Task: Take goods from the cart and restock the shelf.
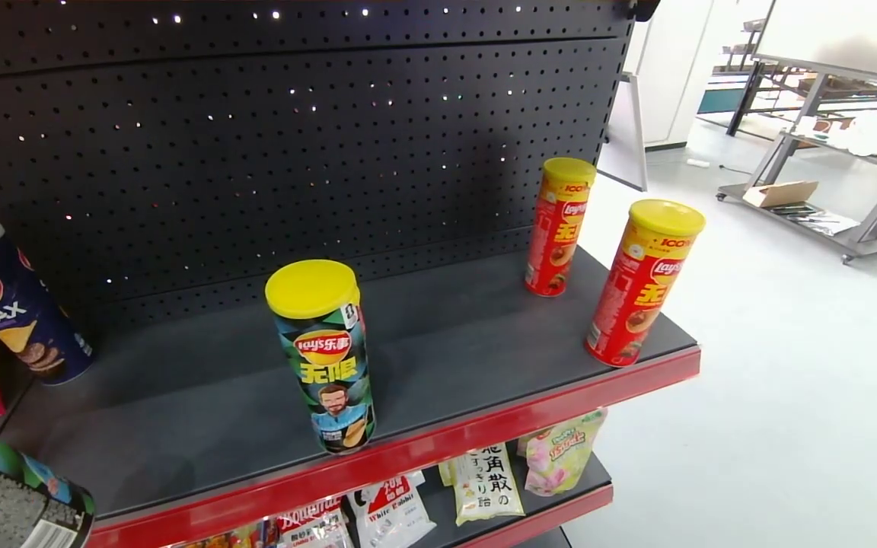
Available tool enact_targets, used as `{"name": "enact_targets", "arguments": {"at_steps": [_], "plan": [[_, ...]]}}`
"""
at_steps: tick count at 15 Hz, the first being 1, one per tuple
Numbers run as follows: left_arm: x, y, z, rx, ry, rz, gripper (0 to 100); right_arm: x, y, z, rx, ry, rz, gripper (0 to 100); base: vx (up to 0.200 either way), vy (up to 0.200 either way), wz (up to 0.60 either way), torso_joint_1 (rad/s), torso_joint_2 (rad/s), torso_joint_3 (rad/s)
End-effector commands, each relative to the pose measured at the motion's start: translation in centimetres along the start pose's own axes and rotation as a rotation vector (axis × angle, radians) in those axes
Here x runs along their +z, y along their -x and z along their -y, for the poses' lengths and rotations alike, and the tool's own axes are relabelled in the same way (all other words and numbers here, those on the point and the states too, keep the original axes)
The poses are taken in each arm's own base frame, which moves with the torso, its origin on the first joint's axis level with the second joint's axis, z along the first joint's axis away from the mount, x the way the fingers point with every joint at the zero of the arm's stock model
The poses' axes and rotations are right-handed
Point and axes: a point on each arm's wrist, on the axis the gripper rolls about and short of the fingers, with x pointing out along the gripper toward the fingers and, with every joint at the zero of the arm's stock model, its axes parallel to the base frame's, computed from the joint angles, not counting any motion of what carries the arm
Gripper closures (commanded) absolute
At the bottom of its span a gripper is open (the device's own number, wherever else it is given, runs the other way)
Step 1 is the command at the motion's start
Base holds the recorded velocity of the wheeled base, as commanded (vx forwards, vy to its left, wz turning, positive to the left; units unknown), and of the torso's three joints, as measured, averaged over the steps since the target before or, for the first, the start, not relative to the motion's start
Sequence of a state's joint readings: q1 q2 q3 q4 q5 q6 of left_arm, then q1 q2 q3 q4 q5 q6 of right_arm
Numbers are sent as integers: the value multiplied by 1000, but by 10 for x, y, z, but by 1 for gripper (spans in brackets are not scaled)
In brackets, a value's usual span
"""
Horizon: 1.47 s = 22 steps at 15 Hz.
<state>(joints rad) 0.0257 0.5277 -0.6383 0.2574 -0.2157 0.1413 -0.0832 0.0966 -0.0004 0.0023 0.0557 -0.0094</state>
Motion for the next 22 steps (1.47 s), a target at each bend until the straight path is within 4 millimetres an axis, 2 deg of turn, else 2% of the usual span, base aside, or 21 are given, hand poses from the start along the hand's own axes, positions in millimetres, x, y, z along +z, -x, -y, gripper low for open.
{"name": "enact_targets", "arguments": {"at_steps": [1, 4, 5, 7, 12, 16, 18, 21, 22], "plan": [[0, -20, -4, -12, 19, -85, 100, 0, 0, 0, 1, 0, -1, 0, 0, 0, 0, 0, 0, 0], [5, -45, -10, -27, 28, -125, 100, 0, 0, 0, 1, 0, -4, 0, 0, 0, 0, 0, 0, 0], [10, -65, -15, -32, 29, -126, 100, 0, 0, 0, 1, 0, -1, 0, 0, 0, 0, 0, 0, 0], [17, -89, -22, -33, 28, -129, 100, 0, 0, 0, 1, 0, -4, 0, 0, 0, 0, 0, 0, 0], [27, -138, -30, -55, 15, -116, 100, 0, 0, 0, 1, 0, -4, 0, 0, 0, 0, 0, 0, 0], [27, -177, -25, -126, 15, -147, 100, 0, 0, 0, 0, 0, -3, 0, 0, 0, 0, 0, 0, 0], [27, -211, -22, -155, 21, -160, 100, 0, 0, 0, 1, 0, -4, 0, 0, 0, 0, 0, 0, 0], [24, -251, -13, -197, 31, -139, 100, 0, 0, 0, 1, 0, -3, 0, 0, 0, 0, 0, 0, 0], [25, -255, -12, -204, 34, -138, 100, 0, 0, 0, 1, 0, -4, 0, 0, 0, 0, 0, 0, 0]]}}
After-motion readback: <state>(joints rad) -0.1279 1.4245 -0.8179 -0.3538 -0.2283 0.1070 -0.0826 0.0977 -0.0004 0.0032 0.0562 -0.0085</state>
